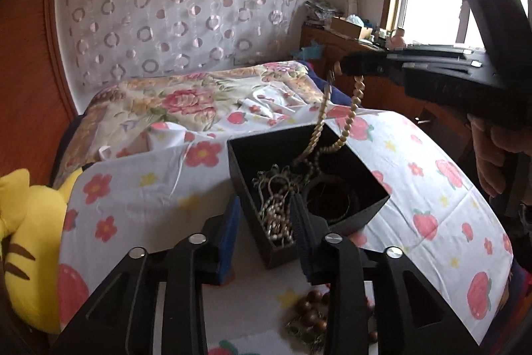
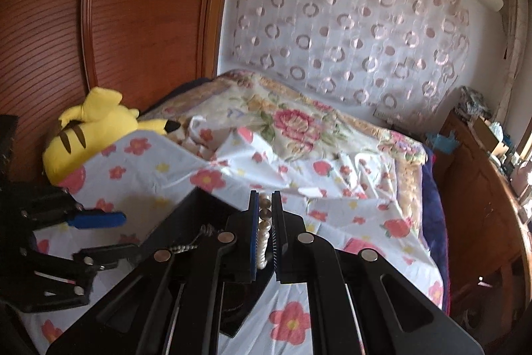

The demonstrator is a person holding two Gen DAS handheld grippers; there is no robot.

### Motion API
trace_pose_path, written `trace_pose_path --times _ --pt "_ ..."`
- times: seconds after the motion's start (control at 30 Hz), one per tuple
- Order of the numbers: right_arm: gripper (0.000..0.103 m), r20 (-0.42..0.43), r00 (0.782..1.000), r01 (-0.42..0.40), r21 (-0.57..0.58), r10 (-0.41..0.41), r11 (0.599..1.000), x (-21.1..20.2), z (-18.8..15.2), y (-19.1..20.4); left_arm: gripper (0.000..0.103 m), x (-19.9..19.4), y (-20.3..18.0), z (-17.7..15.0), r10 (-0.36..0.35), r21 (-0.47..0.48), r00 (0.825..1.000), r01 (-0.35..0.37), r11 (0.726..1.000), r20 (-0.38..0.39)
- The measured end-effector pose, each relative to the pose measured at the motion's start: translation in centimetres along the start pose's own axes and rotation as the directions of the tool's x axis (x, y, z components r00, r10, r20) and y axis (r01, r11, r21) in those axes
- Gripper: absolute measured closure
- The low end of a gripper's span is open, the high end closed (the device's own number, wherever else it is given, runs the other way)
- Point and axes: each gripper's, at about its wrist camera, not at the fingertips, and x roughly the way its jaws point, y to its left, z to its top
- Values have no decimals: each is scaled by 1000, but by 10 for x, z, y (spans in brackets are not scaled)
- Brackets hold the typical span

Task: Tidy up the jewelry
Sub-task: 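Move the right tool to the gold ring while the left tool reaches the brown bead bracelet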

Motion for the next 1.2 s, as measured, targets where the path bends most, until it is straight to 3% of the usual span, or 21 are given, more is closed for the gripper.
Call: trace_pose_path --times 0.1,0.23,0.43,0.67,0.87,1.2 --pt "92 -11 1000 -23 14 23 1000 0 -10 3 59 -6 3 -5 8 -11 1000 -8 1000 9" --pt "79 -3 999 -46 13 46 999 -10 -18 7 42 -12 4 -8 21 -16 1000 -21 1000 21" --pt "78 7 995 -103 11 103 995 -36 -44 15 26 -23 1 -18 31 -16 999 -31 999 41" --pt "78 -42 986 -161 27 162 987 -61 -110 21 26 -29 -5 -36 31 -24 999 -30 999 36" --pt "78 -140 973 -177 64 185 982 -52 -161 24 26 -32 -12 -63 12 -31 1000 -12 999 11" --pt "78 -170 958 -215 104 230 971 -44 -184 29 26 -41 -23 -96 -13 -48 1000 12 999 -18"
